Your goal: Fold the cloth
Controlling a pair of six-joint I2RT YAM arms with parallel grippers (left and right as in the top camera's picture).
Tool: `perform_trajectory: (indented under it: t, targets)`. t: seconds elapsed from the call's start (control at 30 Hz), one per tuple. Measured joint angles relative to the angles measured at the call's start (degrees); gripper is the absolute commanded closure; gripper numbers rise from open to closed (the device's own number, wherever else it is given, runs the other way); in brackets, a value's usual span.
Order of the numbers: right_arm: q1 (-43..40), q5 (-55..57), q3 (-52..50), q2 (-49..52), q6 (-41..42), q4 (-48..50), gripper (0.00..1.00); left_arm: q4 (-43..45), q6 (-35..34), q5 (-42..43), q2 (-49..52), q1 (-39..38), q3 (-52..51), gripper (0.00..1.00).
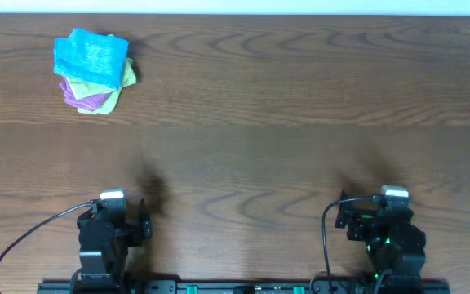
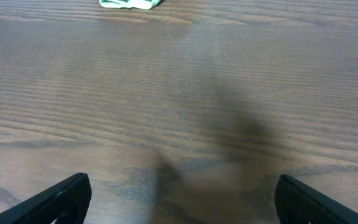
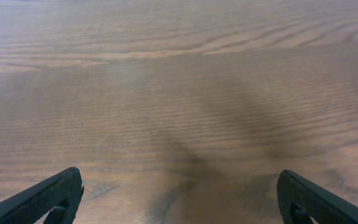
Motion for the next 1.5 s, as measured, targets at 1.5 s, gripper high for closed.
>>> perform_trajectory:
  t: [1.5]
  targets:
    - [2.54,-0.33,0.0,-0.02,-8.15,-2.82,0.01,0.0,0.0,0.0,0.0,0.0,0.0,0.05]
